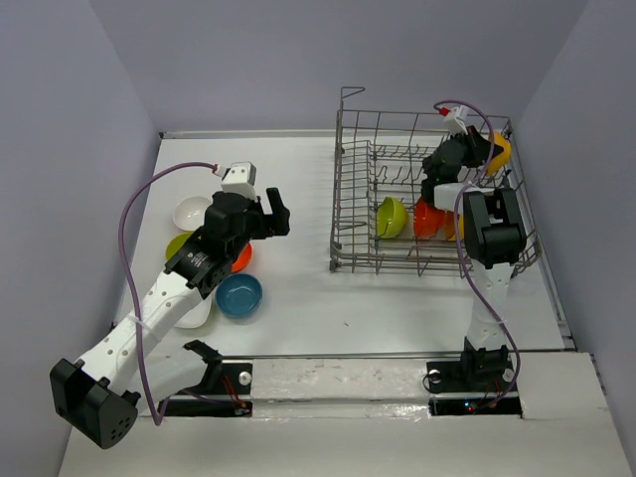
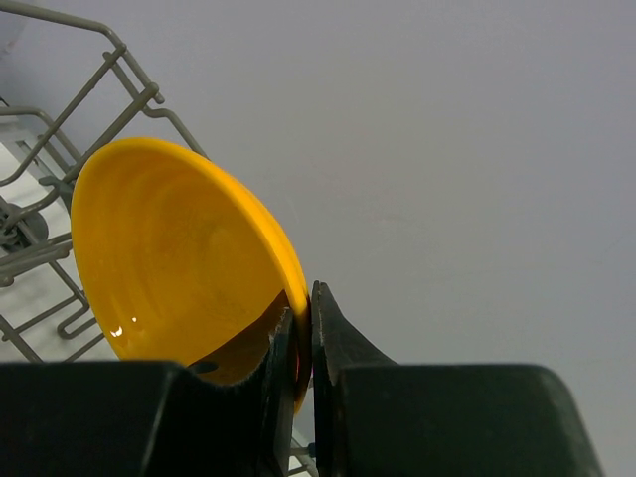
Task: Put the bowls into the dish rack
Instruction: Insert the bowl into the dish rack.
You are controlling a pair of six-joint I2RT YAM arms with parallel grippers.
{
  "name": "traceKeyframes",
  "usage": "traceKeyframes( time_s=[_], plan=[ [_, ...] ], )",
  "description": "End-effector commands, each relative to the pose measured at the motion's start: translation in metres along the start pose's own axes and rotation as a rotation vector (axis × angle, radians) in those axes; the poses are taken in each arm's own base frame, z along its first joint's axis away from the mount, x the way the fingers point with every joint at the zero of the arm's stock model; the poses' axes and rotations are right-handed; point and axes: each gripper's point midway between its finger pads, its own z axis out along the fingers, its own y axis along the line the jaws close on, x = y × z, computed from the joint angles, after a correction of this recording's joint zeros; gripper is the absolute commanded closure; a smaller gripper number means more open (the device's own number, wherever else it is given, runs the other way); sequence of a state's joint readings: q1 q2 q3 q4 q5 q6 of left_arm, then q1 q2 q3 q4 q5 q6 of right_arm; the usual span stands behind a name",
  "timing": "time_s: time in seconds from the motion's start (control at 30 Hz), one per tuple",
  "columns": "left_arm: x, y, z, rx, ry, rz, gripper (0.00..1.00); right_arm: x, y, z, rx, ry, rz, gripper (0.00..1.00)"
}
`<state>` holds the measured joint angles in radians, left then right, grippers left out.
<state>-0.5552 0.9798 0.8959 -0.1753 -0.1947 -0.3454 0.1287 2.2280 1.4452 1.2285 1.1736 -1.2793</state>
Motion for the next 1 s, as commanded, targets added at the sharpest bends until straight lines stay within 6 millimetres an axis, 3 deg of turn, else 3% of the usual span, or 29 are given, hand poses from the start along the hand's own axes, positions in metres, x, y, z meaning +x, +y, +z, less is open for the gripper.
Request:
traceKeyframes(
  time_s=[0.0,0.07,0.27,0.63,0.97],
  plan=[
    [-0.005,-0.003,0.002,0.01,-0.027,0.006,0.01,-0.016,0.011,-0.011,-0.003,-0.041,0.127,0.86],
    [-0.005,-0.003,0.002,0.01,-0.027,0.005,0.01,-0.016,0.013,-0.011,-0.002,-0.036,0.127,0.79],
    [-0.004,-0.003,0.003,0.007,-0.025,0.005,0.01,-0.015,0.015,-0.01,-0.003,-0.03,0.131,0.77],
    [-0.004,-0.003,0.003,0.008,-0.025,0.007,0.01,-0.015,0.018,-0.01,-0.01,-0.016,0.122,0.6],
    [-0.004,-0.003,0.003,0.006,-0.024,0.006,0.01,-0.012,0.03,-0.01,-0.054,0.012,0.107,0.53]
  ],
)
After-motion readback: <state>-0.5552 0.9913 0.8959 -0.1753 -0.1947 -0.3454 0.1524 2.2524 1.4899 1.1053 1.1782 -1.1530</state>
